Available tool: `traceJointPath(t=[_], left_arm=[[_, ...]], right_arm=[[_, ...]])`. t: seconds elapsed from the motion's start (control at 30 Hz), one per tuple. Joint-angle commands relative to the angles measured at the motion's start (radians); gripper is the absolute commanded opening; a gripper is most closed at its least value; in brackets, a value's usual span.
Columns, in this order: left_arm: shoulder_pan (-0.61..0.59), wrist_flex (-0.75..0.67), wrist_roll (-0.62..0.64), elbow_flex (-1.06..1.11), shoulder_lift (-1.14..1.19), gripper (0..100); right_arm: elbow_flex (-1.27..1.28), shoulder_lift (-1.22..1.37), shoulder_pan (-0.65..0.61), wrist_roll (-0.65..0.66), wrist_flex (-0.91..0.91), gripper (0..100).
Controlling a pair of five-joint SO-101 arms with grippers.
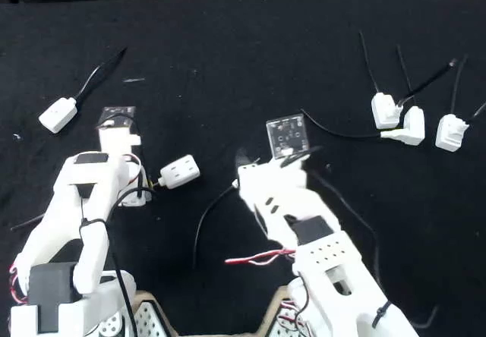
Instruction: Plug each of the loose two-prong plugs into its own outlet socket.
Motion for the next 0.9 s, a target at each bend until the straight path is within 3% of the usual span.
traceJointPath(t=[0.0,0.27,0.4,0.63,0.87], left_arm=[[-0.022,-0.071,0.086,0.047,-0.014,17],[-0.021,-0.104,0.092,0.065,-0.017,17],[-0.021,-0.104,0.092,0.065,-0.014,17],[-0.021,-0.106,0.094,0.065,-0.012,17],[-0.019,-0.107,0.094,0.065,-0.012,17]], right_arm=[[-0.085,0.081,-0.028,-0.044,0.005,26.5],[-0.251,0.42,-0.049,-0.094,0.014,26.7],[-0.3,0.446,-0.1,-0.094,0.077,26.9],[-0.325,0.45,-0.08,-0.097,0.129,26.9],[-0.325,0.452,-0.081,-0.222,0.132,26.9]])
